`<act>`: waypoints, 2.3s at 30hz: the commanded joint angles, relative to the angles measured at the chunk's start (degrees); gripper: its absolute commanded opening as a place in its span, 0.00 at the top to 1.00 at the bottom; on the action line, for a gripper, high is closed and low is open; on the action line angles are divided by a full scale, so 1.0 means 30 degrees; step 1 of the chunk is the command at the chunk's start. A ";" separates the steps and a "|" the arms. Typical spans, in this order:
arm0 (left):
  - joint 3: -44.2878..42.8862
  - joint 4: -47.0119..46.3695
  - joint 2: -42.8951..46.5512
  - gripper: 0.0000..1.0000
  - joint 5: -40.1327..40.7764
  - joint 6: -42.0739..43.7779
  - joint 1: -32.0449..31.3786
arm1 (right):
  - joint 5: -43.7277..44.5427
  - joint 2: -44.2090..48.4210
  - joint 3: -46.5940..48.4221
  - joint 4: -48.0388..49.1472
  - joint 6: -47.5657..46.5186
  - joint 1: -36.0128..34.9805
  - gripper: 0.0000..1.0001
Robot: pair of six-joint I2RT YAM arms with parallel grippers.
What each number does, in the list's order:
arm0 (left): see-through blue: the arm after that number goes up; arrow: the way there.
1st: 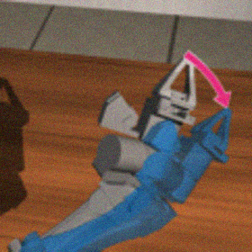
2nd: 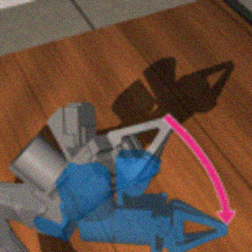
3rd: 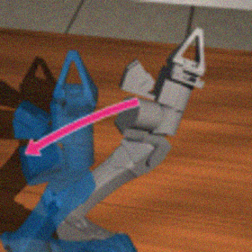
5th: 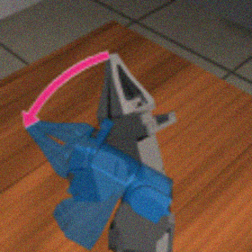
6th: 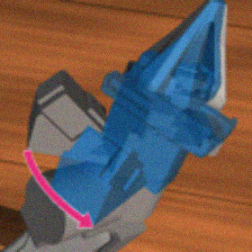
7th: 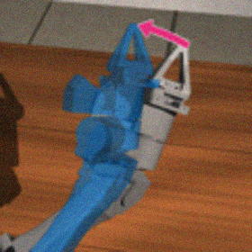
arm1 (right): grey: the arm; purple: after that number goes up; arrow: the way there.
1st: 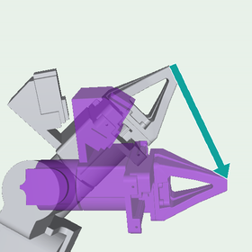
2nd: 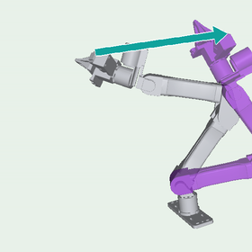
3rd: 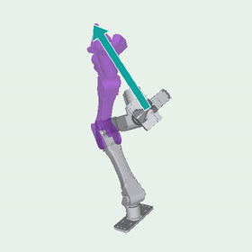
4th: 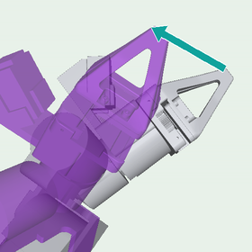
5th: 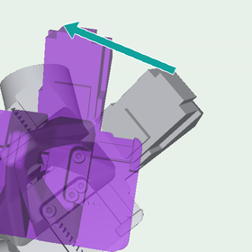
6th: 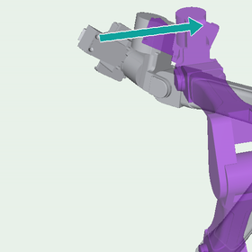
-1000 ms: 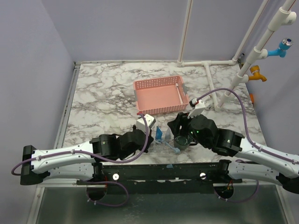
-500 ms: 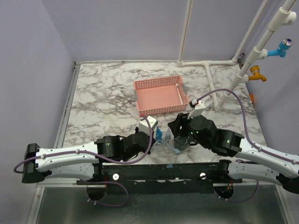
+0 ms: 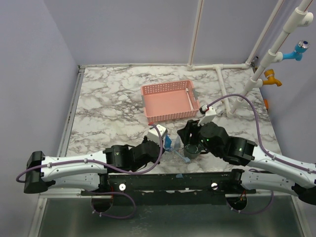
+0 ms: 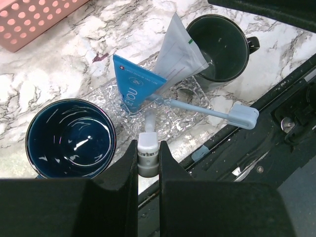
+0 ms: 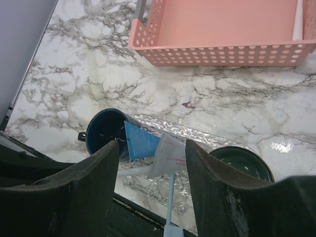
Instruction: Prepare toiletry sets of a toothbrush and toothpaste on the tray
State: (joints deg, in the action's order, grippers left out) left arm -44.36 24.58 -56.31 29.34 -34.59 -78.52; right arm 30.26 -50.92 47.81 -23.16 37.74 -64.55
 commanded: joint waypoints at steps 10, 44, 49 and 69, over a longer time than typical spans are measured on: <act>-0.0049 -0.0350 -0.0855 1.00 0.0512 -0.0158 -0.0222 | 0.0428 -0.0353 -0.0016 0.0424 0.0019 -0.0111 0.40; -0.0812 0.1153 -0.0104 0.74 0.1621 -0.0160 -0.1417 | 0.0052 -0.0662 -0.0128 0.0687 0.0221 -0.0106 0.40; -0.1113 0.1546 0.0312 0.65 0.1673 -0.0116 -0.1453 | -0.0064 -0.0744 -0.0040 0.0659 0.0135 -0.0127 0.40; -0.4184 0.2852 0.0889 0.27 0.1176 0.3823 -0.0767 | 0.1062 -0.2729 0.2857 -0.0226 -0.3730 0.0533 0.33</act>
State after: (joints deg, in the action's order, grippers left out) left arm -54.19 31.86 -54.22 32.62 -27.46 -82.32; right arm 31.73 -57.47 53.45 -23.20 31.51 -64.36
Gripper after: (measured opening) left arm 0.714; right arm 0.669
